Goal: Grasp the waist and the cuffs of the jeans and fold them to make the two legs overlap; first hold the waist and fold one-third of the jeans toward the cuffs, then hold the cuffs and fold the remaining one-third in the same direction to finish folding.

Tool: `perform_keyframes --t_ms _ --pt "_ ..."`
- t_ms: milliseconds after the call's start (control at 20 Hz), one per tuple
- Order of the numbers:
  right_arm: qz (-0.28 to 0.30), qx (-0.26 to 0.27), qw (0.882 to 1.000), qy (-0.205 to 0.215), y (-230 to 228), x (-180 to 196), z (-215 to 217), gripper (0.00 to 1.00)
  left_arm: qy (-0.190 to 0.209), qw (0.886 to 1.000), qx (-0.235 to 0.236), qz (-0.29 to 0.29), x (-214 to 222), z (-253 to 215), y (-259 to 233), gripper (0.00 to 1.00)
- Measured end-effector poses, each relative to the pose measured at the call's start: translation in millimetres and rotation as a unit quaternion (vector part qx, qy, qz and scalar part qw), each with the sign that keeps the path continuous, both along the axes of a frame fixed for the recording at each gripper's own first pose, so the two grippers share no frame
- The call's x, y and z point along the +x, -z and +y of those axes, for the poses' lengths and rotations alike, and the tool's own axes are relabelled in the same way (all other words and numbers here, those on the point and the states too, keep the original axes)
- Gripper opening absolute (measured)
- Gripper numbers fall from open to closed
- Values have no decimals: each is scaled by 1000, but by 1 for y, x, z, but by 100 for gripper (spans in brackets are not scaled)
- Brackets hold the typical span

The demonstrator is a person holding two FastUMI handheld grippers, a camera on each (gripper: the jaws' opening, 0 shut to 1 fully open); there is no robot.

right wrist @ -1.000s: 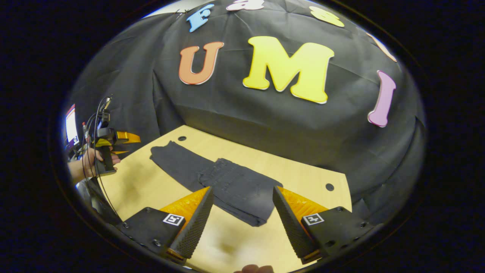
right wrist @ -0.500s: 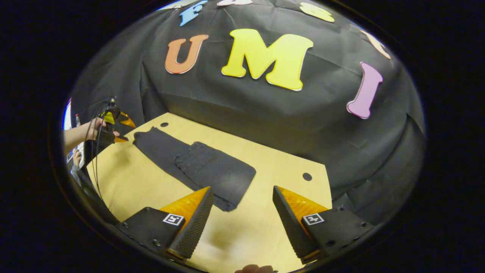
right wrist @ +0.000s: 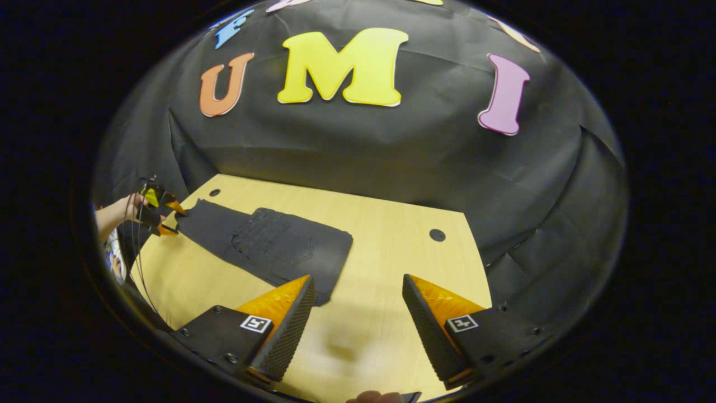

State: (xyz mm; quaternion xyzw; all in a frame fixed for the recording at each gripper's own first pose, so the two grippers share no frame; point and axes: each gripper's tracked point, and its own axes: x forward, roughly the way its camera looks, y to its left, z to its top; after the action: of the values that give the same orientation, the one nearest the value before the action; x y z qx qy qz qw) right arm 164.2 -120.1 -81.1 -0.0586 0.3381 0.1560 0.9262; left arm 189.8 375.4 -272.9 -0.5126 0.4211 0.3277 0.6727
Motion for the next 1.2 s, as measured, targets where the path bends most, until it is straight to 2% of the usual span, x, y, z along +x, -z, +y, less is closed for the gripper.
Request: perform_keyframes --t_ms 150,300,350,400,450,500,550,600,650,700,800,900,1050,1200 --pt "8 -1 1000 7 7 3 -4 98 0 1000 4 13 3 1 1 98" --pt "20 4 1000 15 17 4 -4 98 21 998 15 51 -3 -2 8 97" --pt "24 7 1000 18 22 4 -3 98 21 997 24 72 -8 -1 10 81" --pt "29 8 999 21 26 5 -3 98 23 996 29 78 -7 -1 11 78" --pt "31 6 999 24 29 5 -3 96 25 996 29 79 -8 0 11 69" --pt "32 7 999 26 31 4 -2 96 23 996 29 75 -9 0 12 66" --pt "34 11 999 28 34 2 0 96 16 997 20 67 -7 -1 13 57" --pt "36 12 999 28 36 1 1 96 5 999 11 52 -3 -3 15 53" --pt "38 9 999 29 39 -2 0 96 -10 999 2 33 0 -5 14 44" --pt "39 4 999 30 42 -5 -4 96 -21 1000 -13 9 6 -9 15 30" --pt "44 0 998 35 46 -14 -9 96 -35 999 -20 -19 8 -9 15 23" --pt "49 2 998 42 47 -20 -13 96 -21 999 -13 -33 6 -9 16 17" --pt "51 4 998 45 44 -31 -16 96 19 998 15 -61 6 -9 8 9" --pt "39 -6 998 39 32 -42 -24 98 74 991 66 -93 9 -16 -12 7"
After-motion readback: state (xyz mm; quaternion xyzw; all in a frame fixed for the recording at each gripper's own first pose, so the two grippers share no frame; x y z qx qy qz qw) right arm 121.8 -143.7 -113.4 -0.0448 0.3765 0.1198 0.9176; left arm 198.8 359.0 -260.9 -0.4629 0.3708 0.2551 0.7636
